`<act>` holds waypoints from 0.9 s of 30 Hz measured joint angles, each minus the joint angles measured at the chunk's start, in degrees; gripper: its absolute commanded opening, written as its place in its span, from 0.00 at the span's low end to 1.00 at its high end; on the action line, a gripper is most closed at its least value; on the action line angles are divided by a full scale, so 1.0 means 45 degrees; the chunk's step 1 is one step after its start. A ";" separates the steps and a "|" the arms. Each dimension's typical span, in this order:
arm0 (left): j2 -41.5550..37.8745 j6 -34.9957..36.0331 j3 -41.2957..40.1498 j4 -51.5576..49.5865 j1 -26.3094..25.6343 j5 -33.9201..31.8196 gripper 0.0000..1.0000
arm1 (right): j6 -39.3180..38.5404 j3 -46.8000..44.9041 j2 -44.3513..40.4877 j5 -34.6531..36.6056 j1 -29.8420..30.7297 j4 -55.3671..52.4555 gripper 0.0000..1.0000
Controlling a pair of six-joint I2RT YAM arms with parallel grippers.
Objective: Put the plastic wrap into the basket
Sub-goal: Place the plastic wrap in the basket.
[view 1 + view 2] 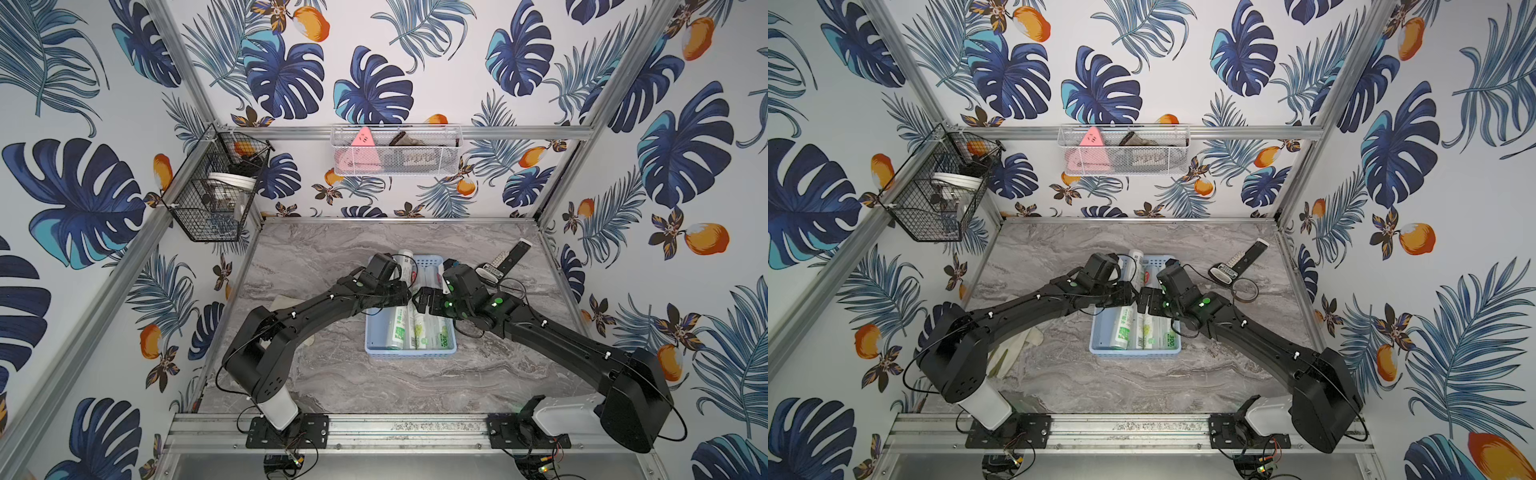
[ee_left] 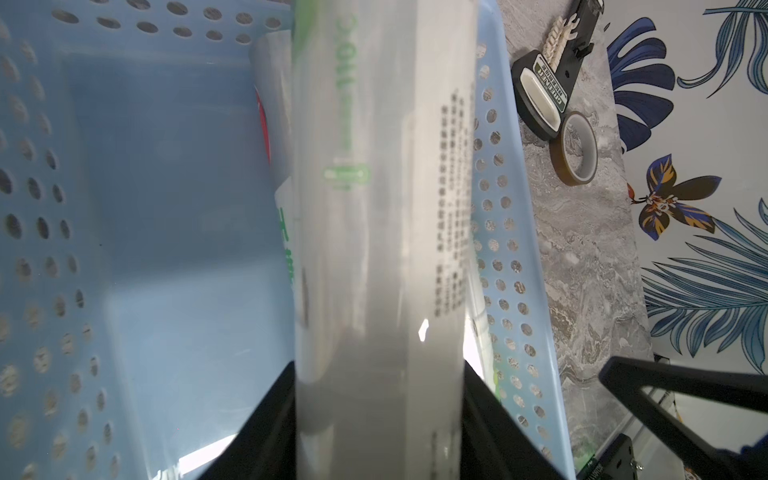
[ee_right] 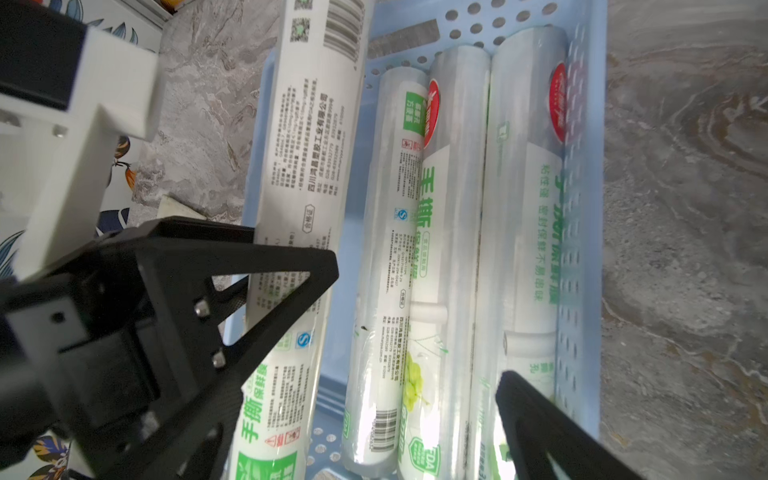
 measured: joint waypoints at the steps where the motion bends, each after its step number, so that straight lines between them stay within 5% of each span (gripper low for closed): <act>1: 0.0049 0.0034 0.0005 0.0015 0.0010 -0.0034 0.30 | 0.0005 0.0000 0.0049 -0.0005 -0.0010 0.0000 0.99; 15: 0.0602 0.0505 0.0078 -0.0233 0.0165 -0.1457 0.29 | 0.0005 0.0277 0.0957 -0.0418 -0.0029 0.0019 0.99; 27: 0.0991 -0.1088 -0.0175 -0.0782 0.0189 -0.2293 0.29 | 0.0087 0.0447 0.1443 -0.0699 -0.0029 0.0238 0.99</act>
